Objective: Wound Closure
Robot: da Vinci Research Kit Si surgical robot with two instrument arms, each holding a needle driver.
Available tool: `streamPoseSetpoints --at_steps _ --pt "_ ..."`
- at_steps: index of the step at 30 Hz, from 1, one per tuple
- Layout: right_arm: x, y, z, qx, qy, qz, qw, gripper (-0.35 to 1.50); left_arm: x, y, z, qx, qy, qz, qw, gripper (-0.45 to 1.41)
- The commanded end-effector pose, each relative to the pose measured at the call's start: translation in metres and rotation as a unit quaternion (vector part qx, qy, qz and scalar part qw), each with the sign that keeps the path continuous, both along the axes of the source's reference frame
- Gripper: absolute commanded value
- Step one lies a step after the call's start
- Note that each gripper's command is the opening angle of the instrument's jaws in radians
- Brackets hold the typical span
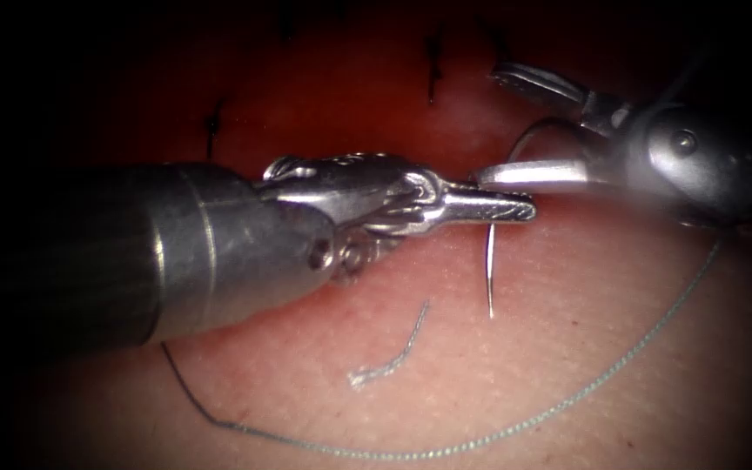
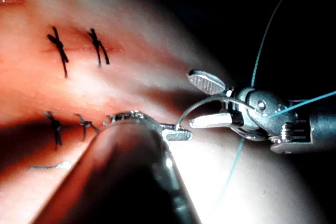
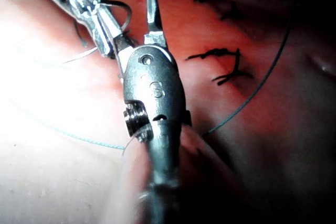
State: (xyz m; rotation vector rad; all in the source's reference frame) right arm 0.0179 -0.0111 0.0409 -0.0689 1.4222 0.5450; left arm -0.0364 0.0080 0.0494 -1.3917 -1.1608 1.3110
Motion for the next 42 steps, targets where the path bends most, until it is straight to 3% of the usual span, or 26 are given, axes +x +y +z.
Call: streamPoseSetpoints --at_steps 1,5,6,17,19,21,22,24,27,33,36,38,42 --pt "0.0006 0.0004 0.0004 -0.001 0.000 0.004 1.000 0.17 -0.0006 0.0004 0.0003 -0.002 0.000 0.000 1.000 -0.45" --pt "0.0007 0.0004 0.0003 -0.001 -0.001 0.005 1.000 -0.10 -0.0007 0.0003 0.0001 -0.008 -0.001 0.001 1.000 -0.45" --pt "0.0007 0.0004 0.0003 -0.001 -0.001 0.005 1.000 -0.35 -0.0007 0.0003 0.0001 -0.008 -0.002 0.001 1.000 -0.45" --pt "0.0003 -0.0002 0.0002 0.010 0.008 -0.019 1.000 -0.35 -0.0006 0.0001 0.0002 -0.026 0.001 0.003 1.000 -0.45" --pt "0.0002 -0.0002 0.0000 0.010 0.007 -0.020 1.000 -0.35 -0.0007 0.0002 0.0002 -0.026 0.007 -0.002 1.000 0.34" --pt "0.0002 -0.0001 0.0000 0.011 0.007 -0.020 1.000 -0.35 -0.0010 0.0002 0.0002 -0.026 0.013 -0.007 1.000 0.88" --pt "0.0002 -0.0001 0.0000 0.011 0.007 -0.020 1.000 -0.35 -0.0011 0.0002 0.0002 -0.026 0.013 -0.008 1.000 1.05" --pt "0.0001 -0.0001 0.0000 0.018 0.007 -0.023 1.000 -0.35 -0.0012 0.0000 0.0002 -0.024 0.018 -0.011 0.999 1.21" --pt "-0.0004 0.0002 0.0002 0.020 0.000 -0.018 1.000 -0.35 -0.0011 -0.0003 0.0002 -0.027 0.045 -0.020 0.998 1.23" --pt "-0.0018 0.0011 0.0010 0.013 -0.018 -0.015 1.000 -0.35 -0.0003 -0.0005 0.0001 -0.094 0.094 -0.008 0.991 1.25" --pt "-0.0026 0.0018 0.0016 -0.018 -0.045 -0.020 0.999 -0.35 0.0003 -0.0007 0.0001 -0.160 0.109 0.008 0.981 1.26" --pt "-0.0031 0.0022 0.0021 -0.034 -0.056 -0.019 0.998 -0.35 0.0006 -0.0008 0.0000 -0.231 0.119 0.018 0.965 1.25" --pt "-0.0036 0.0033 0.0033 -0.069 -0.089 -0.017 0.993 -0.35 0.0005 -0.0010 0.0001 -0.303 0.131 0.020 0.944 1.13"
